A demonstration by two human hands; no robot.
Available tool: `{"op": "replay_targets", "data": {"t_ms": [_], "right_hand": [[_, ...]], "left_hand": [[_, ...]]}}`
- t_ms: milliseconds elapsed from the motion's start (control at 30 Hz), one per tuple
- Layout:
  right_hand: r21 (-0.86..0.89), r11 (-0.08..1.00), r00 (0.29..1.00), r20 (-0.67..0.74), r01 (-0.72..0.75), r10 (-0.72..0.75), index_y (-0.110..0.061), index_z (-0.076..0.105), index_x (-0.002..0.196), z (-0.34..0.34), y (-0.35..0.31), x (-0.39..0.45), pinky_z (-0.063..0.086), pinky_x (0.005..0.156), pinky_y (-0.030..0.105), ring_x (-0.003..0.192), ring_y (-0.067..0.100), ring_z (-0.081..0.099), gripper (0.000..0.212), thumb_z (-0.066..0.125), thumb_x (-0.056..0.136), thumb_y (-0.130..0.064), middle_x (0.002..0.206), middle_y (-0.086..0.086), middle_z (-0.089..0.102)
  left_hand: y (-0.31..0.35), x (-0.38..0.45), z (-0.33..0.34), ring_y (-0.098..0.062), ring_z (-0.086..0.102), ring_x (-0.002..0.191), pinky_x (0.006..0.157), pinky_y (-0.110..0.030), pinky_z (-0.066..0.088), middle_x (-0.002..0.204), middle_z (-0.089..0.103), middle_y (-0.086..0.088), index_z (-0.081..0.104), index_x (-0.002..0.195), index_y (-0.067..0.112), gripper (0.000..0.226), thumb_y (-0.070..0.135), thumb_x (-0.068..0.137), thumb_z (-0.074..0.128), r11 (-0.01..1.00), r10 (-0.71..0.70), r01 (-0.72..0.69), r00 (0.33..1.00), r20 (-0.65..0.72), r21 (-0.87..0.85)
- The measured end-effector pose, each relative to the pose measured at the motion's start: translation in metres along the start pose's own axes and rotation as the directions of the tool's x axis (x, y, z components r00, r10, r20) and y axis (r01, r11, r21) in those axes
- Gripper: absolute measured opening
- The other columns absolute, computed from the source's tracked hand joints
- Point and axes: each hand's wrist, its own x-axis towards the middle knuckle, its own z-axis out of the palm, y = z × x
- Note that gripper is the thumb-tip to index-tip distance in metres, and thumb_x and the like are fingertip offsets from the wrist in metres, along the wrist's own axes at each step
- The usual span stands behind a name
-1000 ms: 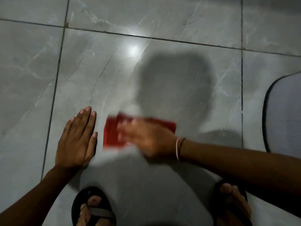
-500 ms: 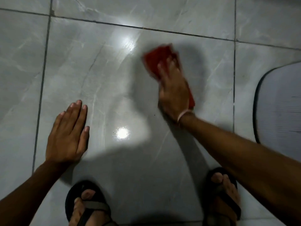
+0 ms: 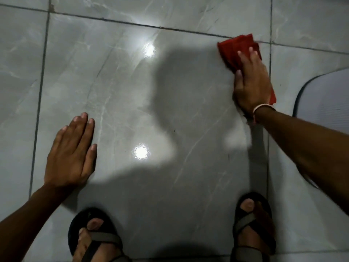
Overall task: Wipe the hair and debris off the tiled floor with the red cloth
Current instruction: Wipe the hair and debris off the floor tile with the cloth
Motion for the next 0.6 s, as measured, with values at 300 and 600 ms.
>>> {"op": "replay_targets", "data": {"t_ms": [300,600], "right_hand": [[0.207,0.681,0.605,0.330,0.702,-0.724,-0.019,0.026,0.161,0.027,-0.094,-0.247,0.025,0.131,0.045,0.160,0.027,0.017,0.059,0.042,0.106,-0.034,0.171,0.013,0.021],[0.087,0.713,0.672,0.272,0.696,-0.689,-0.017,0.050,0.149,0.018,-0.025,-0.084,0.035,0.125,0.052,0.152,0.031,0.038,0.052,0.057,0.098,-0.020,0.161,0.016,0.041]], "left_hand": [[0.002,0.000,-0.001,-0.032,0.025,0.160,0.126,-0.052,0.025,0.172,0.025,-0.017,0.025,0.164,0.005,0.064,0.029,0.105,0.033,1.000,0.012,-0.012,1.000,-0.015,-0.002],[0.004,0.001,-0.006,-0.027,0.021,0.161,0.130,-0.038,0.013,0.174,0.022,-0.013,0.025,0.164,0.007,0.064,0.029,0.104,0.034,1.000,-0.026,0.026,0.999,0.020,-0.005]]}}
